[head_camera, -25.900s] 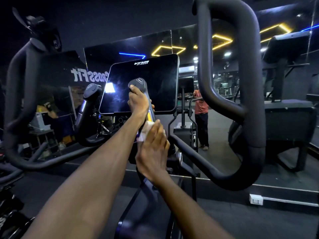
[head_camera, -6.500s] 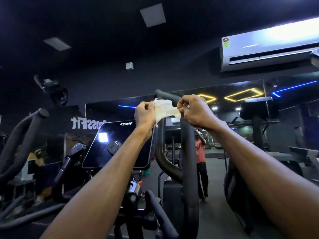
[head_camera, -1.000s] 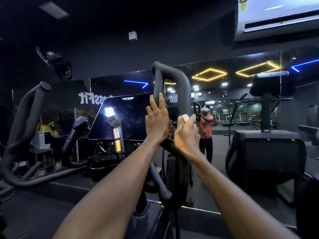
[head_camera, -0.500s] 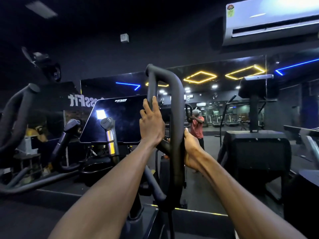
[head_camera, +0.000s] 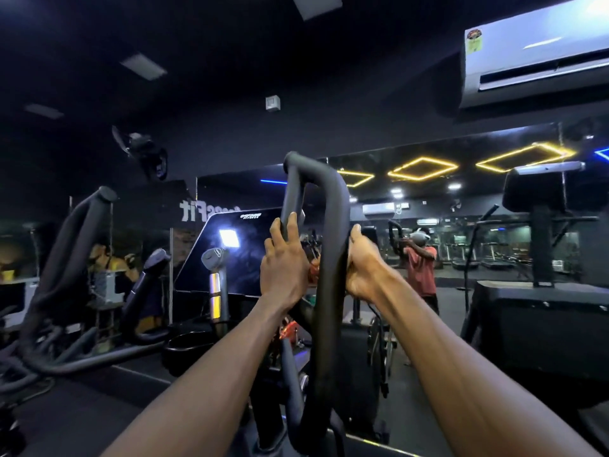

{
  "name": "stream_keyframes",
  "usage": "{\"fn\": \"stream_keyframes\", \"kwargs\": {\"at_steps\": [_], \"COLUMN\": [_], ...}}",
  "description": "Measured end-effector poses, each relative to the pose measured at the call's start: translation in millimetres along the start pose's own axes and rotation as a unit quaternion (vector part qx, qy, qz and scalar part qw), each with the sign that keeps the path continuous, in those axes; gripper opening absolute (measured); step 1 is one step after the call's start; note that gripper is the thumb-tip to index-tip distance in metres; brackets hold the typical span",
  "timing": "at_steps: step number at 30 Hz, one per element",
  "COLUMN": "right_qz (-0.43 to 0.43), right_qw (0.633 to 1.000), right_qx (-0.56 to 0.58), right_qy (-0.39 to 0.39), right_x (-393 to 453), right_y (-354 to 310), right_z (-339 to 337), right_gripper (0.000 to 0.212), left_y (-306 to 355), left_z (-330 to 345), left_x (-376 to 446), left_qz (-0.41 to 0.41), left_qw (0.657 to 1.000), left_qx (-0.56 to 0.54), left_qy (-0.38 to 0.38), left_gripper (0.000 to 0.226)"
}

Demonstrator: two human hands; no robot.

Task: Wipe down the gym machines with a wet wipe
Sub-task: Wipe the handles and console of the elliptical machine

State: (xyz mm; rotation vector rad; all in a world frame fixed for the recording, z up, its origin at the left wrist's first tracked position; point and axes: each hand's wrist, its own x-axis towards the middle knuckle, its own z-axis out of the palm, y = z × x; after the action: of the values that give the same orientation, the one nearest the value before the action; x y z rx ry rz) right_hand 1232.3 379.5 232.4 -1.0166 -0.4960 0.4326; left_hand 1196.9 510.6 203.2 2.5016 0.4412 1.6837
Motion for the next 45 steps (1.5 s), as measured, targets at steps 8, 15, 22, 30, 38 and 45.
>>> {"fn": "stream_keyframes", "kwargs": {"at_steps": [8,15,22,30,38,45], "right_qz": [0.004,-0.084,-0.101,-0.048,-0.241,-0.580], "right_qw": [1.000,0.994,0.981,0.992,0.934,0.489], "right_qx": [-0.028,-0.022,-0.162,-0.021,-0.215,-0.651], "right_qy": [-0.004,0.064,-0.047,-0.113,0.152,-0.025], "right_x": [24,60,93,49,55,55], "right_y": [-25,-81,-122,-80,-50,-72], "right_z": [2,22,46,14,7,25], "right_gripper": [0.050,0.030,0.044,0.057,0.037,0.026], "left_y": [3,-2,-1,3,5,-1], "left_z": [-4,4,5,2,-1,-1], "left_x": [1,2,3,2,-2,0], "left_qz": [-0.024,-0.018,-0.022,-0.021,-0.037,-0.033], "left_qw": [1.000,0.999,0.998,0.998,0.998,0.996], "left_qx": [-0.011,-0.018,-0.029,-0.029,-0.017,-0.069], "left_qy": [-0.001,0.028,0.051,0.060,0.039,0.036], "left_gripper": [0.067,0.058,0.052,0.051,0.052,0.053]}}
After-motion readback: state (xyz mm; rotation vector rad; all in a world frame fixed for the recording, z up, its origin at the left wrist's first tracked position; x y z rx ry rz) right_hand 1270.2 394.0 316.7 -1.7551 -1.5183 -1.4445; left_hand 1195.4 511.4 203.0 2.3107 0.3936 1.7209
